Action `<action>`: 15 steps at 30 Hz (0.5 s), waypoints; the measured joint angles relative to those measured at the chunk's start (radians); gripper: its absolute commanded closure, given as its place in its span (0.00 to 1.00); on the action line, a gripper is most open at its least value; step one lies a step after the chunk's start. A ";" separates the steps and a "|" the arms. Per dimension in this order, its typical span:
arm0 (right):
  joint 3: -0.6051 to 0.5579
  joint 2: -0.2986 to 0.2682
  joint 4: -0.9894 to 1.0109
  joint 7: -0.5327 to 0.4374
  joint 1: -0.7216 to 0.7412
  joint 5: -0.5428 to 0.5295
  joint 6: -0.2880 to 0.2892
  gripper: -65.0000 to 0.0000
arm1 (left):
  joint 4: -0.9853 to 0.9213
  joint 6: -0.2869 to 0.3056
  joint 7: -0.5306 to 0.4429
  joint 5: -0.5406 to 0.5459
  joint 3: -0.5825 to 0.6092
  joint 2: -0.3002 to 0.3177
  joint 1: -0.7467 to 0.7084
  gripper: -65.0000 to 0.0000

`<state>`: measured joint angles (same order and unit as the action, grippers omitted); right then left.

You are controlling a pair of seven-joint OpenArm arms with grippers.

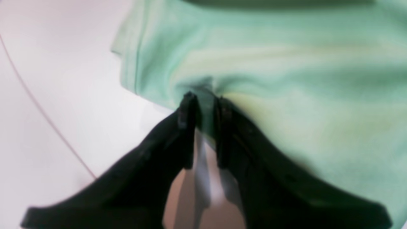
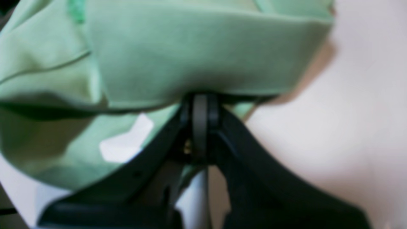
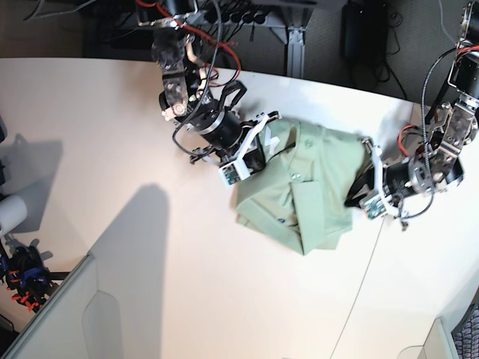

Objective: Fold the T-shirt properly

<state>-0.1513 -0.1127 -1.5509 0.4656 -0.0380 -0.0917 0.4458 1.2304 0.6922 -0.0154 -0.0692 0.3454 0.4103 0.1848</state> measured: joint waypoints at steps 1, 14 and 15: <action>0.000 0.000 -0.021 0.006 -0.016 0.000 0.000 1.00 | -0.007 0.000 0.000 0.000 0.017 0.000 0.014 0.84; 0.106 0.005 -0.123 0.031 -0.045 0.060 0.000 1.00 | 0.129 0.000 0.149 0.245 -0.199 0.078 -0.047 0.84; 0.126 0.005 -0.137 0.041 -0.046 0.059 0.000 1.00 | 0.166 -0.004 0.177 0.280 -0.224 0.087 -0.071 0.84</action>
<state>-0.0250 -0.1078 -1.6878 0.5064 -0.0841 -0.0330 0.4458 1.3964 0.6880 0.1612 0.2111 0.1211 0.4969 0.1139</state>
